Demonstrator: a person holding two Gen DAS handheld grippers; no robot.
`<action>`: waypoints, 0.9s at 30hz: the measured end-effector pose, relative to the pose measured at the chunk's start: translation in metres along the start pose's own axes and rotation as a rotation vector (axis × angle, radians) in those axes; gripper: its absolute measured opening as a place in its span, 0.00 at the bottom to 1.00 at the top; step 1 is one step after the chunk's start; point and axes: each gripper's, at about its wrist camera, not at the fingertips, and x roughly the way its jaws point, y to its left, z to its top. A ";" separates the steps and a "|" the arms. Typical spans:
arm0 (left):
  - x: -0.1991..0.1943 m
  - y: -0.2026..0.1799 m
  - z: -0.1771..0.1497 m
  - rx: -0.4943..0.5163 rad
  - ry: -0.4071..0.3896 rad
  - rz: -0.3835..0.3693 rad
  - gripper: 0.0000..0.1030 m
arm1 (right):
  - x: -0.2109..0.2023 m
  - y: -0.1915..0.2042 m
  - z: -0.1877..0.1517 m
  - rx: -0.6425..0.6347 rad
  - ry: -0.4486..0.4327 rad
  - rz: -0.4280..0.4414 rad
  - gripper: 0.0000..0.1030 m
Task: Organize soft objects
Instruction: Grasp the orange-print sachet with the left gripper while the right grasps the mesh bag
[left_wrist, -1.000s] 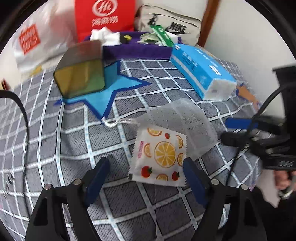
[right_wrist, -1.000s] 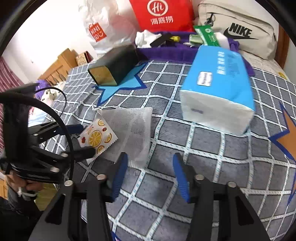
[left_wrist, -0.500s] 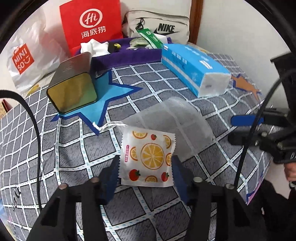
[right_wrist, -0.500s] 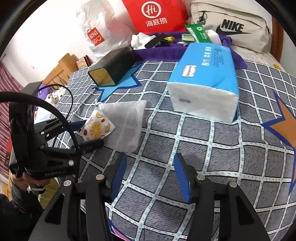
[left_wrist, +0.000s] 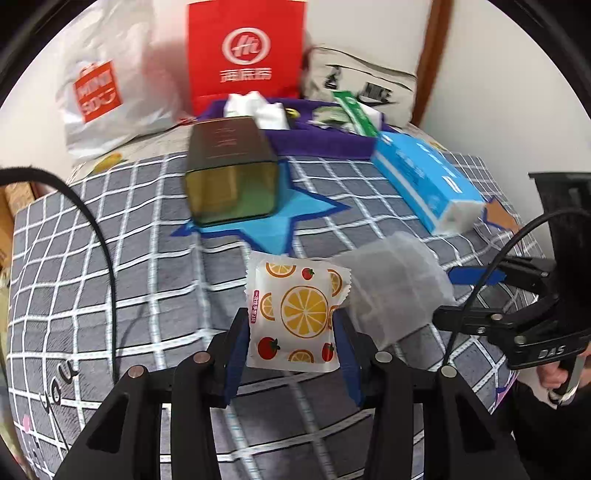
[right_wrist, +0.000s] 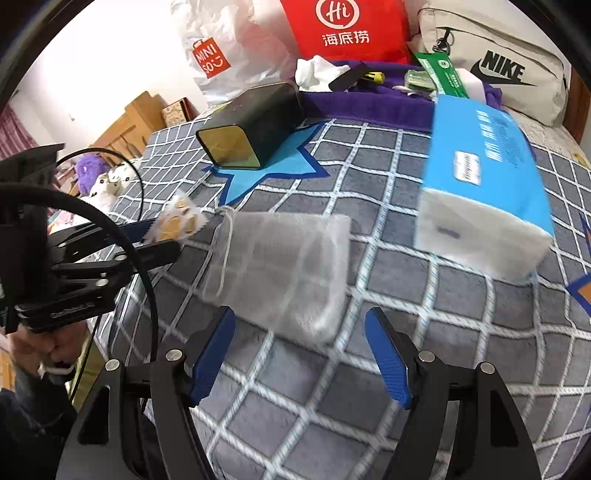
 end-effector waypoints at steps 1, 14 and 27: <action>0.000 0.003 -0.001 -0.005 0.001 0.000 0.41 | 0.006 0.003 0.003 0.005 0.005 -0.009 0.71; -0.004 0.036 -0.011 -0.089 -0.018 -0.045 0.41 | 0.047 0.043 0.031 0.016 0.010 -0.132 1.00; -0.011 0.056 -0.003 -0.151 -0.040 -0.060 0.41 | 0.045 0.055 0.025 -0.133 -0.064 -0.200 0.23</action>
